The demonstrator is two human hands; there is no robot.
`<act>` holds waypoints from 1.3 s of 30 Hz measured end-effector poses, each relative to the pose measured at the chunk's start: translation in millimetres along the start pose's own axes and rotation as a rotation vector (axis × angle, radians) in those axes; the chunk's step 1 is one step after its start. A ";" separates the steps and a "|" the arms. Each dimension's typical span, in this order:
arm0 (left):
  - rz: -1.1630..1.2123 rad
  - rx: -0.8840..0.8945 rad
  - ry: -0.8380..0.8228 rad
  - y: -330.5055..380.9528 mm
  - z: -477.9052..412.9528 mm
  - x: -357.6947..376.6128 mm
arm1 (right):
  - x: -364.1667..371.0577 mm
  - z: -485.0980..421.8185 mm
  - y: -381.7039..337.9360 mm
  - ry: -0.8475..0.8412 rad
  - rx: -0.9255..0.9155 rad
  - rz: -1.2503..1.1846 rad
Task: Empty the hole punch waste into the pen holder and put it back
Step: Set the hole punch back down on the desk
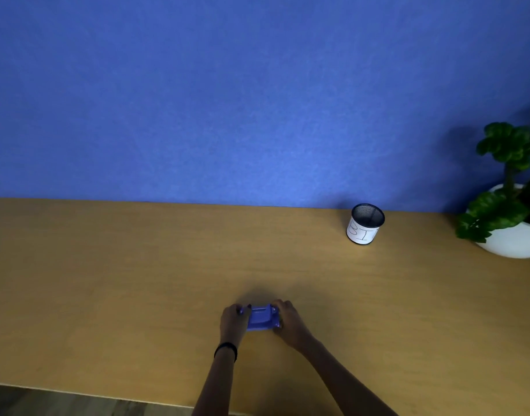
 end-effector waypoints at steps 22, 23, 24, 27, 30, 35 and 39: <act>-0.315 0.119 -0.002 11.8 9.8 8.9 | 18.5 4.5 -5.6 0.086 0.045 0.103; -0.326 0.121 0.002 11.8 10.2 9.3 | 18.0 4.8 -6.0 0.089 0.049 0.096; -0.338 0.124 0.007 11.5 10.1 9.6 | 18.7 4.6 -5.4 0.093 0.047 0.088; -0.380 0.140 0.021 12.4 11.3 10.0 | 18.3 5.6 -7.7 0.096 0.036 0.083; -0.389 0.143 0.034 12.3 12.9 11.3 | 18.9 6.4 -8.5 0.085 0.025 0.089; -0.416 0.149 0.046 14.2 15.4 12.3 | 16.8 7.0 -12.2 0.078 0.050 0.106; -0.435 0.144 0.035 15.0 15.2 11.9 | 14.2 6.8 -13.3 0.048 0.048 0.126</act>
Point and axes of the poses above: each hand's wrist, its own z-axis away from the middle knuckle, its own x-axis out of the palm, y = z × x, the point moved 5 cm from there along -z, towards the middle knuckle, and after that the axes turned 7 degrees about y, right-handed, at the moved point
